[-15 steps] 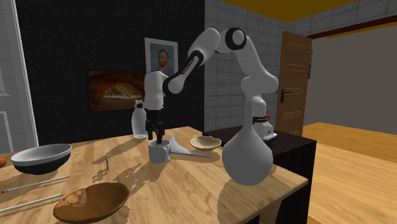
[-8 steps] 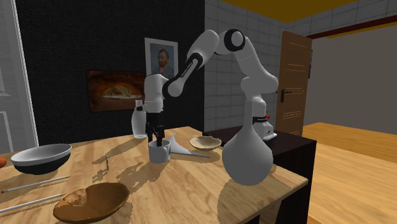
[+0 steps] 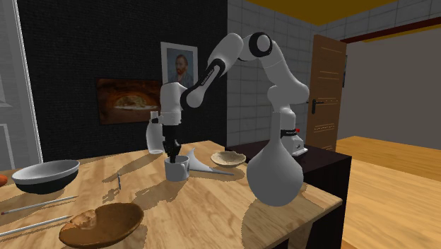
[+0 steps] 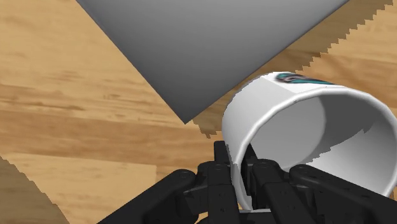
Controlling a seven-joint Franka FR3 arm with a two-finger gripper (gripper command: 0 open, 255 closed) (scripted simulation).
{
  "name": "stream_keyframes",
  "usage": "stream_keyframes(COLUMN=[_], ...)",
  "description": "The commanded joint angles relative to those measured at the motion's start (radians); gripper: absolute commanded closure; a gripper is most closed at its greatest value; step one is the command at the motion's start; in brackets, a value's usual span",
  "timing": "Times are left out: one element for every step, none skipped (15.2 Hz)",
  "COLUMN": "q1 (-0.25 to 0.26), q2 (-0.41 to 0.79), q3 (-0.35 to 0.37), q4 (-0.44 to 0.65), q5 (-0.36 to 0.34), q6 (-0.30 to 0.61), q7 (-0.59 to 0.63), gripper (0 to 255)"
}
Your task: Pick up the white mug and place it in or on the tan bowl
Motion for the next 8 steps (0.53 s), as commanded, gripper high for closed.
stream_keyframes(q1=[0.0,0.0,0.0,0.0,0.001,0.002,0.003,0.004], q2=[0.0,0.0,0.0,0.0,-0.01,-0.02,-0.031,-0.041], q3=[0.0,0.0,0.0,0.0,-0.001,-0.003,-0.004,-0.006], q4=[0.0,0.0,0.0,0.0,-0.002,-0.003,-0.004,-0.004], q5=[0.0,0.0,0.0,0.0,-0.002,-0.004,-0.006,-0.008], q6=[0.0,0.0,0.0,0.0,-0.009,-0.018,-0.027,-0.036], q7=[0.0,0.0,0.0,0.0,0.002,0.003,0.005,0.007], gripper=[255,255,255,255,255,255,255,255])
